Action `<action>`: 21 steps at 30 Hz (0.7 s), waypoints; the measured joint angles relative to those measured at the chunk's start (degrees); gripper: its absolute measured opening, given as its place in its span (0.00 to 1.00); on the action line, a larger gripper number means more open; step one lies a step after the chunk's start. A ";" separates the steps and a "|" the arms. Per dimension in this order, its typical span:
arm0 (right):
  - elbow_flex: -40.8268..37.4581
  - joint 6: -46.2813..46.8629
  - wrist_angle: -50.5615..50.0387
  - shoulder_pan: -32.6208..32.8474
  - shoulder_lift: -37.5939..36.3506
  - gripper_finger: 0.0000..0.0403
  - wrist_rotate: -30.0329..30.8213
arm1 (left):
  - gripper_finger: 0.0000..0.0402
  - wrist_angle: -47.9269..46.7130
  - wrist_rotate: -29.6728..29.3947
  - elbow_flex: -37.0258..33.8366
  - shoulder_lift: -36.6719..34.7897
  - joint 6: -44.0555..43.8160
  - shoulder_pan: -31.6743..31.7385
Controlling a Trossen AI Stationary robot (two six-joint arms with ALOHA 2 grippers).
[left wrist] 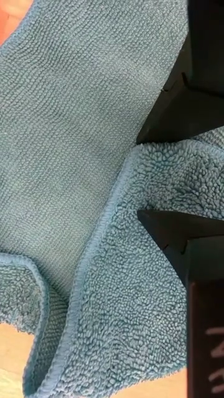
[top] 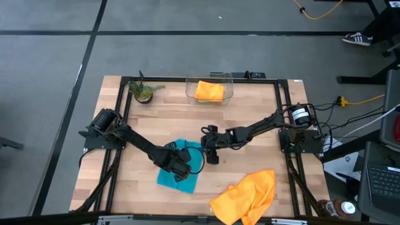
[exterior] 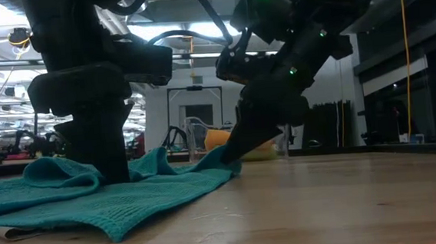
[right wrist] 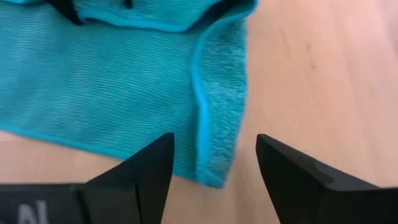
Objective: Fold microfiber towels
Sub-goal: Fold the blue microfiber cloth
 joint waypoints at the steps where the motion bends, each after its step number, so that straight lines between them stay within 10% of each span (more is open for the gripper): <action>1: 0.00 0.04 0.03 0.03 0.00 0.55 0.75 | 0.43 0.00 0.01 0.00 0.00 0.00 0.00; 15: 0.00 -0.17 0.53 0.20 0.00 0.04 1.79 | 0.18 -0.31 -4.21 1.19 0.09 0.02 -0.34; 21: 0.00 -0.18 0.45 0.22 0.00 0.01 2.60 | 0.07 -5.87 -4.30 5.61 0.09 1.34 -1.07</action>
